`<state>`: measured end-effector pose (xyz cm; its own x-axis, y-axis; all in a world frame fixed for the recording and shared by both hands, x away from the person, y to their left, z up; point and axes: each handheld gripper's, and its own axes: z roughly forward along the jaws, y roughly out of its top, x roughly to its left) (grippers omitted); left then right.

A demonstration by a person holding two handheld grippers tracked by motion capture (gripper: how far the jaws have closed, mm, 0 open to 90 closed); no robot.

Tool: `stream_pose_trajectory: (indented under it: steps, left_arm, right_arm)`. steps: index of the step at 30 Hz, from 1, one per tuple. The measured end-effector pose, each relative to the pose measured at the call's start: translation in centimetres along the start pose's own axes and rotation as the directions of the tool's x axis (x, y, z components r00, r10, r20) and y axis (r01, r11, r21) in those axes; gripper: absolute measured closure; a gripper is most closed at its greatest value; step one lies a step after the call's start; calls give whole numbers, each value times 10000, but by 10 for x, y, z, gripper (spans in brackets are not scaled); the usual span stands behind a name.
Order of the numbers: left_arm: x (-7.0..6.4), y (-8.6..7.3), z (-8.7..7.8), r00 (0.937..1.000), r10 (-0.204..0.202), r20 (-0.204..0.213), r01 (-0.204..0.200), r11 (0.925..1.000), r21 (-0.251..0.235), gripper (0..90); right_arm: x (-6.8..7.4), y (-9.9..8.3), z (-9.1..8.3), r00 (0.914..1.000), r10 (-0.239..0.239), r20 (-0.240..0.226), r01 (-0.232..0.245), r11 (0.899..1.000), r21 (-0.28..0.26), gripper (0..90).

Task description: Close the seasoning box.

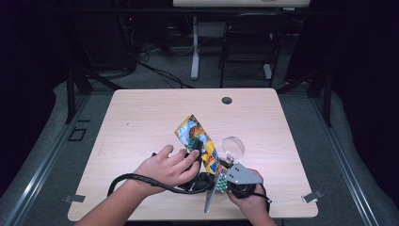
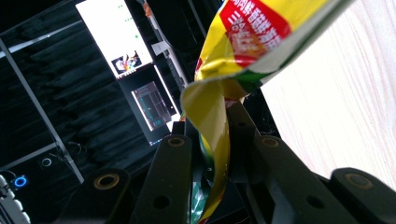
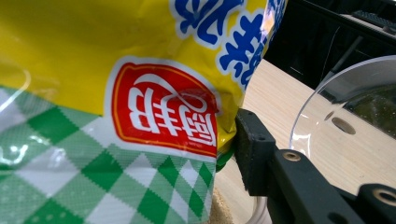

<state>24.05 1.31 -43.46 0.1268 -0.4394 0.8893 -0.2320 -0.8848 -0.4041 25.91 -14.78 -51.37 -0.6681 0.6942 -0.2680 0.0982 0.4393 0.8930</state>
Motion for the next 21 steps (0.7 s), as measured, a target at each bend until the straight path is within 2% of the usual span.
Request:
stream_pose_trajectory:
  steps: [5, 7, 9, 14, 16, 21]
  left_arm:
    - [1, 0, -1, 9999, 123, 0, -123, 9999, 6, 823]
    - [0, 0, -1, 10000, -20, -6, 20, 9999, -143, 823]
    - [1, 1, -1, 9999, 147, 45, -147, 9999, 12, 823]
    - [1, 2, -1, 10000, 58, -15, -59, 9999, -102, 825]
    - [2, 3, -2, 9999, 170, -25, -170, 9998, -85, 825]
    - [2, 4, -1, 9999, 65, -89, -67, 9999, -157, 827]
  right_arm:
    - [1, 0, -1, 10000, -14, -17, 14, 10000, 13, 714]
    - [1, 0, -1, 10000, -31, -50, 31, 10000, 15, 714]
    - [2, 0, -1, 10000, -58, -54, 58, 10000, 41, 714]
    - [2, -1, 0, 9998, -32, -171, 32, 10000, 14, 714]
    - [2, -1, 0, 9999, -53, -156, 54, 10000, 35, 714]
    - [3, -1, 1, 9999, -101, -101, 102, 9999, 83, 714]
